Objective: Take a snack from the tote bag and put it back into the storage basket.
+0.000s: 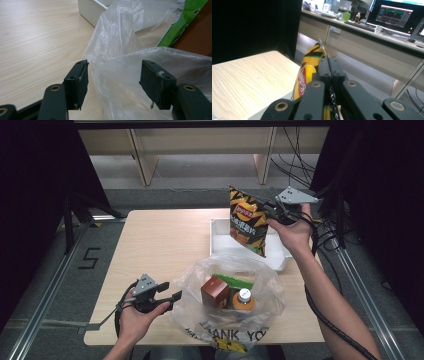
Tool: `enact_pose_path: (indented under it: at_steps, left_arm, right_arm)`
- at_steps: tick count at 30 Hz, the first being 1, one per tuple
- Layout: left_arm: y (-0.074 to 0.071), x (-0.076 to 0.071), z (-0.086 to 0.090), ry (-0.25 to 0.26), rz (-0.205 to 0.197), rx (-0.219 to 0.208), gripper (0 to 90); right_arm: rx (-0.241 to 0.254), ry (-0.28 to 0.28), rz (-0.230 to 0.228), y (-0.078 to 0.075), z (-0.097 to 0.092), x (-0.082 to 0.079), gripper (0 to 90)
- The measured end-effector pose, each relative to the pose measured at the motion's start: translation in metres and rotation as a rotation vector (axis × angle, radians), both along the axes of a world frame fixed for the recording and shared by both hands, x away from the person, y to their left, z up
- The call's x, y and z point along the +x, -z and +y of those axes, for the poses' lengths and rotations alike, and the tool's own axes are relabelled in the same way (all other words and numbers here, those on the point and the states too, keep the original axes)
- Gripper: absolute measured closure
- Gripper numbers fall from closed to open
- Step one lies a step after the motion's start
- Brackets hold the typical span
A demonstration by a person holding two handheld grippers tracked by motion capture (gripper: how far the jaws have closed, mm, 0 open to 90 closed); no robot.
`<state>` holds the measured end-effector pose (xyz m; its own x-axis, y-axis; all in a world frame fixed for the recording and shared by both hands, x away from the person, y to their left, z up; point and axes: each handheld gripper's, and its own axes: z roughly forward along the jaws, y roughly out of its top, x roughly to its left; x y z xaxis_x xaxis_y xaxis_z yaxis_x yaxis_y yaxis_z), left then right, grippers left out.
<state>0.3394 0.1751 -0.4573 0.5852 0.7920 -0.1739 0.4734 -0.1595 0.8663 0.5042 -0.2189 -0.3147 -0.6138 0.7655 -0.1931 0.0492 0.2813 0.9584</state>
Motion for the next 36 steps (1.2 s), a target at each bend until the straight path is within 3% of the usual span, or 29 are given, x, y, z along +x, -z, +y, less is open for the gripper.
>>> enact_pose_path:
  at_steps: [6,10,11,17,21,28,36]
  left_arm:
    - [-0.001,0.0,0.002,0.005,-0.008,0.0,39.0]
    - [-0.001,0.0,0.002,0.004,-0.009,-0.004,39.0]
    - [-0.001,0.0,0.002,0.002,-0.008,-0.007,39.0]
    - [-0.002,-0.001,0.003,-0.001,-0.006,0.007,39.1]
    - [-0.001,-0.001,0.003,-0.001,-0.009,0.005,39.1]
    - [0.0,-0.001,0.003,-0.005,-0.003,-0.005,39.1]
    - [0.001,0.0,0.003,-0.003,0.002,-0.006,39.1]
  right_arm:
    - [-0.024,0.018,0.017,0.007,0.003,0.003,90.0]
    - [-0.011,0.017,0.044,0.013,0.004,0.006,90.0]
    - [-0.017,0.017,0.029,0.014,0.004,0.008,90.0]
    - [-0.004,0.013,0.085,0.021,0.005,0.012,90.0]
    - [-0.02,0.019,0.076,0.023,0.006,0.016,90.0]
    - [-0.022,0.005,0.116,0.028,0.009,0.021,90.0]
    - [-0.022,0.007,0.124,0.033,0.009,0.028,90.0]
